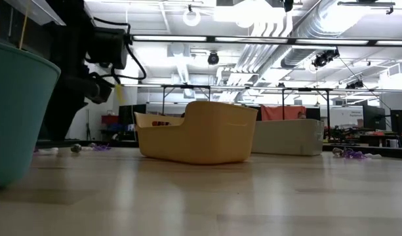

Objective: Sort Halloween decoration
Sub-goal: Put the white bone toy into the yellow bin

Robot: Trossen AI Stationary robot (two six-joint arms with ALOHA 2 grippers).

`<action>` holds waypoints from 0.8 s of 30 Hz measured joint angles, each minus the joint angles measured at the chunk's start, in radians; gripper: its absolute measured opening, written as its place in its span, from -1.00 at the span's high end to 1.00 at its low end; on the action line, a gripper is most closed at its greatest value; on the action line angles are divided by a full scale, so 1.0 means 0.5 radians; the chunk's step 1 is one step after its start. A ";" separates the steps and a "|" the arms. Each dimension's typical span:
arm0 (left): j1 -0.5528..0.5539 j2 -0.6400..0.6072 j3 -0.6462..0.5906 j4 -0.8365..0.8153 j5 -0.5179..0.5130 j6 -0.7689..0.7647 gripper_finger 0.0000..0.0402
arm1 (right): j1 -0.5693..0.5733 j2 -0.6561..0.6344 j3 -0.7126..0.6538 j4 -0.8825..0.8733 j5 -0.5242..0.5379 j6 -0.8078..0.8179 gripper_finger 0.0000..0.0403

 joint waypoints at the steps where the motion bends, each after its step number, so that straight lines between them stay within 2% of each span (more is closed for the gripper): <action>1: -0.014 0.000 0.000 -0.008 -0.033 -0.032 0.33 | 0.000 0.000 0.000 0.000 0.000 0.000 1.00; 7: -0.042 0.018 0.000 0.013 -0.107 -0.173 0.20 | 0.001 0.000 0.000 0.000 0.000 0.001 1.00; 12: -0.042 0.091 0.000 0.005 -0.034 -0.134 0.21 | 0.000 0.000 0.000 0.000 0.000 0.001 1.00; 24: -0.040 0.350 0.009 0.057 -0.009 -0.086 0.25 | 0.001 0.000 0.000 -0.001 0.000 0.001 1.00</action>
